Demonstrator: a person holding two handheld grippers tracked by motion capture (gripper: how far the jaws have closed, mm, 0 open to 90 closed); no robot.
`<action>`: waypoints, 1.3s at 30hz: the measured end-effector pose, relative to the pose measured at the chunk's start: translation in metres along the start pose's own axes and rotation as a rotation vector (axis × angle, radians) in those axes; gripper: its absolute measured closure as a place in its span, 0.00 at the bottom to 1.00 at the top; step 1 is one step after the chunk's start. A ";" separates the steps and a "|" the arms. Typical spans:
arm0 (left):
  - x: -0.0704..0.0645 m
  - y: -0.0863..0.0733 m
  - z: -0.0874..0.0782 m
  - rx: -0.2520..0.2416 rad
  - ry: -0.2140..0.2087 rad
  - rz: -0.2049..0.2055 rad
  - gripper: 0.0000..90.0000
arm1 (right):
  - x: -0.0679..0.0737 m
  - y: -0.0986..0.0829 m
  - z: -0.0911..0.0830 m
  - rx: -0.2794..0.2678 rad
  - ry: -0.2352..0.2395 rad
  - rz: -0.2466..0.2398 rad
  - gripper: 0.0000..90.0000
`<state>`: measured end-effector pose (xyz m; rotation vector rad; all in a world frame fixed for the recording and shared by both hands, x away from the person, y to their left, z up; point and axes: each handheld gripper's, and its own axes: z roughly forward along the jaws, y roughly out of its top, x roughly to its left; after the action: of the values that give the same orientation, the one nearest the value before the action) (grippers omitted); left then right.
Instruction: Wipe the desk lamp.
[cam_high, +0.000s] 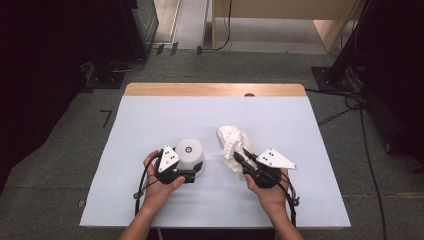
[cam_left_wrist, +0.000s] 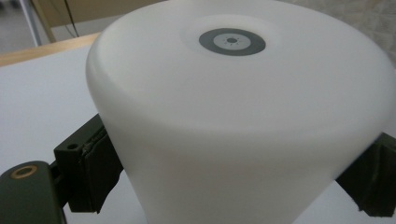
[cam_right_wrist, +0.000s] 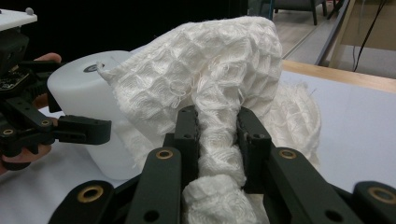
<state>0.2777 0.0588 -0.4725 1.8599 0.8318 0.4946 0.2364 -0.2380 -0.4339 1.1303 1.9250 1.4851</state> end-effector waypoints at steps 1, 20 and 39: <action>-0.001 0.000 0.000 0.011 0.003 -0.012 0.04 | 0.000 0.000 0.000 -0.001 -0.001 0.000 0.82; -0.038 0.002 0.011 0.034 0.307 -0.138 0.07 | 0.002 -0.001 0.003 0.014 0.005 0.003 0.82; -0.028 0.015 0.008 0.060 -0.328 -0.084 0.09 | 0.015 0.013 -0.010 -0.060 0.052 -0.018 0.82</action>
<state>0.2687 0.0293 -0.4612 1.8867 0.7050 0.1071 0.2252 -0.2303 -0.4167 1.0553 1.9066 1.5661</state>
